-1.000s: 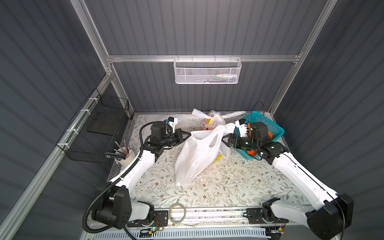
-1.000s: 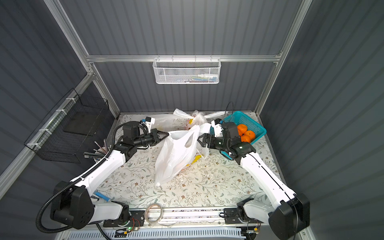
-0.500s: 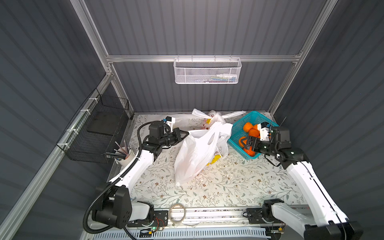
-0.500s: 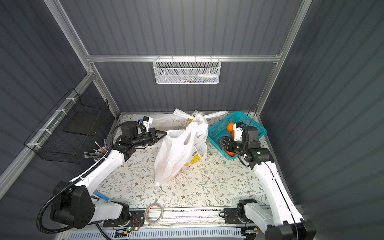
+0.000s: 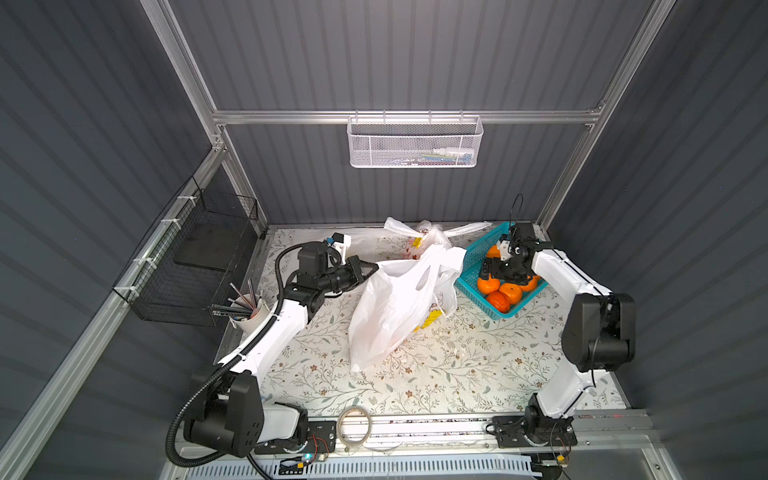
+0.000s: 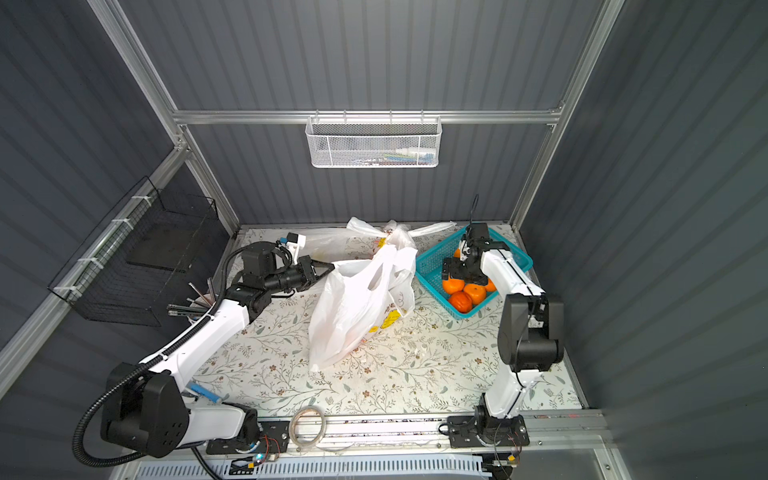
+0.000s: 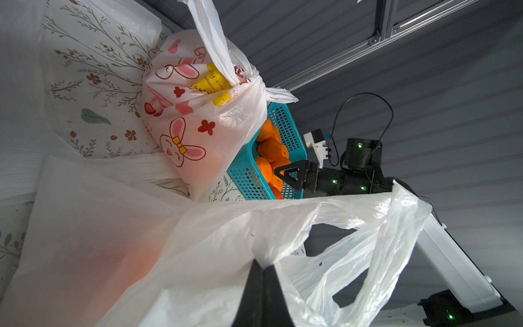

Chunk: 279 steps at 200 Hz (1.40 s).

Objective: Place the oranges into plastic bags & tie knots
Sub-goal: Pick up the orange from the basket, then place the orange in the plastic bag.

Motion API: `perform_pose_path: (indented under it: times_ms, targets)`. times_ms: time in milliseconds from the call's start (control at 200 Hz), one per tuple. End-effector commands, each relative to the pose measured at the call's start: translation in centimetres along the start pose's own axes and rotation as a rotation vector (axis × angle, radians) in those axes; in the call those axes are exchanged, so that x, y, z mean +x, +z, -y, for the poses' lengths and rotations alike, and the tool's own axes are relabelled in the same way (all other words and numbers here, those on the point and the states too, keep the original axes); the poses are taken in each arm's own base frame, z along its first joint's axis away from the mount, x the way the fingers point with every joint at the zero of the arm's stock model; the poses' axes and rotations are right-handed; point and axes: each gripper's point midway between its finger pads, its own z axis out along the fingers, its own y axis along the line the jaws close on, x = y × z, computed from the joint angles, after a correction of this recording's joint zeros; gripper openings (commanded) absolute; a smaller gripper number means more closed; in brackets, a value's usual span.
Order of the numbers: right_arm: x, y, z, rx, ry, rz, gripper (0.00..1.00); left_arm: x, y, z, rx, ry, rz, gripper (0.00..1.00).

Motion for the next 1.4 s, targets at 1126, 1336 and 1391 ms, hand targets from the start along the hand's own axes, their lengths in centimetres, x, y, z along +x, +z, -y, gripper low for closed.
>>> perform_pose_path:
  times_ms: [1126,1336,1391]
  targets:
    - [8.7,-14.9,-13.8,-0.613,0.006,0.200,0.63,0.4,-0.7,0.7,0.023,0.048,-0.011,0.00]
    - [7.9,-15.4,-17.9,-0.690,-0.026,0.227,0.62,0.8,-0.9,1.2,0.045,0.075,-0.029,0.00]
    - [7.2,-15.1,-18.5,-0.686,-0.024,0.242,0.62,0.9,-1.0,1.4,0.050,0.084,-0.034,0.00]
